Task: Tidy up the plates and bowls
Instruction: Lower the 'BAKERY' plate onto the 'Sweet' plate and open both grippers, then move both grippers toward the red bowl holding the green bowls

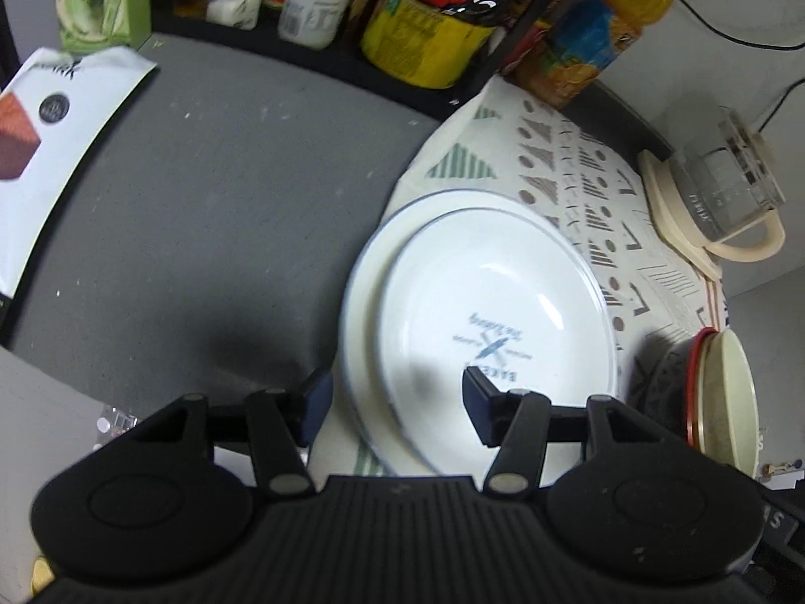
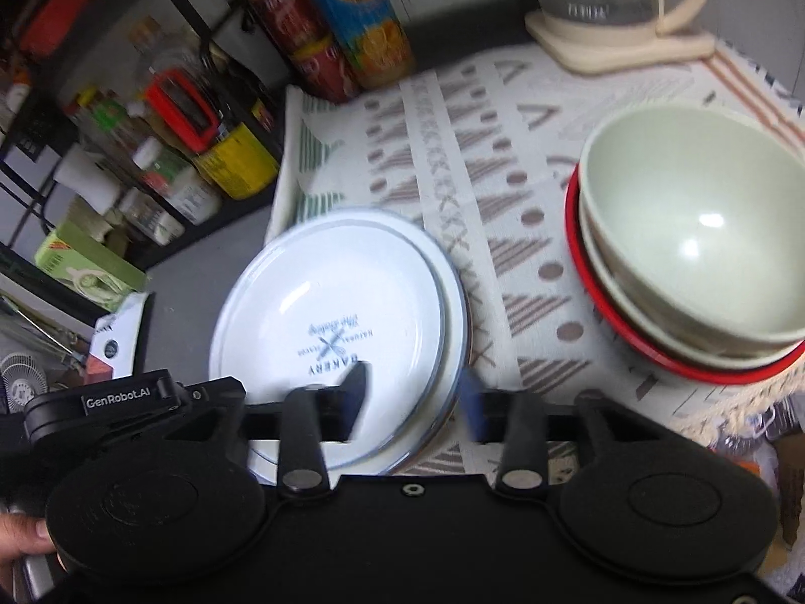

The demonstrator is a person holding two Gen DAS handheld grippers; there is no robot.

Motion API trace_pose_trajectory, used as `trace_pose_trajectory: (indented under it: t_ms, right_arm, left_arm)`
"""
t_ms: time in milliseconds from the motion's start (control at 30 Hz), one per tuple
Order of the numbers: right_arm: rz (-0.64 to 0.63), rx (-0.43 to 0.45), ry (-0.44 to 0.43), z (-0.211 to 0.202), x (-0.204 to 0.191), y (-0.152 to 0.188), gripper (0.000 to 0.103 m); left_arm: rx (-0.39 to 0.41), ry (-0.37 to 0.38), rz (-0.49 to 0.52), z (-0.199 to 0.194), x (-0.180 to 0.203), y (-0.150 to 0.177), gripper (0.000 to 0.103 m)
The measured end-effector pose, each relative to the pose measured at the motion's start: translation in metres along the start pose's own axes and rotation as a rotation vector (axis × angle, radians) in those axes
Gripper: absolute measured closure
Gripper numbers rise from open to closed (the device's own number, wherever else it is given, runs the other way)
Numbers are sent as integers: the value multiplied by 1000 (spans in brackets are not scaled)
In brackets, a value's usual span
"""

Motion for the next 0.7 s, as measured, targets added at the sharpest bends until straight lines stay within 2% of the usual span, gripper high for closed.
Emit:
trace_pose_trajectory:
  t_ms: [67,167,233,433,700]
  right_arm:
    - [-10,26,-15,-9,0,-6,45]
    - [-13,56,-35,-19,0,-15,34]
    - [-17,86,-44,-27,1,-21,25]
    - [-3,168,-65,-48,11,-36,12]
    - [78,255,14,-70,51,-50,10]
  left_arm:
    - [14,0,5,-5,5,-5,32]
    - [44,6,28,-14,13,-12,20]
    - [48,20,42,-18,21,-15,19]
    - [56,67,83,-22,45,-21,19]
    - [41,144,157,-22,88,-19,19]
Point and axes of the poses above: each gripper's, at about its wrist camera, not at the fingertips, and z roughly the way its jaws point, x to its right, y to its underside, the point moved 8 cm from there along z, roughly the way its jaws point, and after that the axes turned 9 degrees about x, right-handed, at the moved point
